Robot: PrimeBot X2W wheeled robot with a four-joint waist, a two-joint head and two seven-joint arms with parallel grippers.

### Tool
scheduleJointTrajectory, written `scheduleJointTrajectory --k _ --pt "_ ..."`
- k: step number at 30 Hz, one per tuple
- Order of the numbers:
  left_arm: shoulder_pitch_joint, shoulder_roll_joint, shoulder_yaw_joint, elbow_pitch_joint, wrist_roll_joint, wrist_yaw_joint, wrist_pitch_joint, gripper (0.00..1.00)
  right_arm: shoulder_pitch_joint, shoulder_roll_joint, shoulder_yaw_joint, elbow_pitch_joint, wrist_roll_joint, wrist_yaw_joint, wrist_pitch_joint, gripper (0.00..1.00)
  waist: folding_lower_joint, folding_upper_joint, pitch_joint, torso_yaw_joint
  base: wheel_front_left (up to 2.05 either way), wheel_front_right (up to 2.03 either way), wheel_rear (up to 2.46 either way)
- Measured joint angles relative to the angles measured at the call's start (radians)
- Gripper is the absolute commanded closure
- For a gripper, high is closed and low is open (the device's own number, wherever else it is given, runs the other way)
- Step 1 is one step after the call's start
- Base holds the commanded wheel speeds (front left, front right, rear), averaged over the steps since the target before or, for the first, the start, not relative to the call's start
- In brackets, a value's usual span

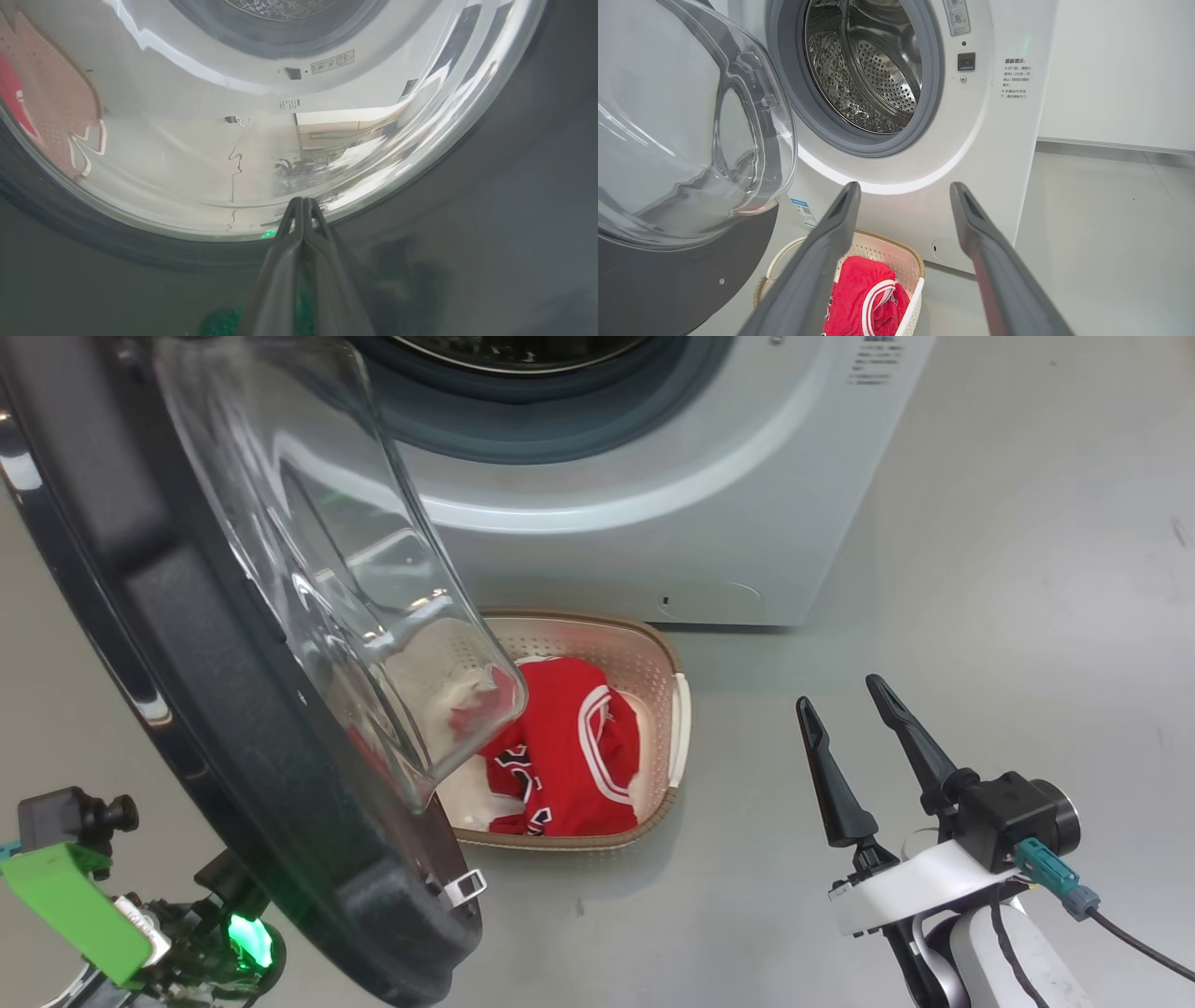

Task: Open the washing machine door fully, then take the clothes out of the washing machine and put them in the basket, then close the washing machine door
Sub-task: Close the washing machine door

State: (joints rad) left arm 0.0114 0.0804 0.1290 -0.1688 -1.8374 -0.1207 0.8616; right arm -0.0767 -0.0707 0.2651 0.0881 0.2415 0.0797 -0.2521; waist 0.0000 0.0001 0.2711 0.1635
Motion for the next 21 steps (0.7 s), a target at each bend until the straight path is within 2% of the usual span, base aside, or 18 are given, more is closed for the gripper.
scheduleJointTrajectory --k 21 --pt "-0.111 -0.011 0.001 0.041 0.020 0.000 -0.037 1.00 -0.062 0.014 0.012 0.002 0.037 0.000 0.000 0.00 0.0000 0.0000 0.072 -0.243 0.00 0.00 0.00"
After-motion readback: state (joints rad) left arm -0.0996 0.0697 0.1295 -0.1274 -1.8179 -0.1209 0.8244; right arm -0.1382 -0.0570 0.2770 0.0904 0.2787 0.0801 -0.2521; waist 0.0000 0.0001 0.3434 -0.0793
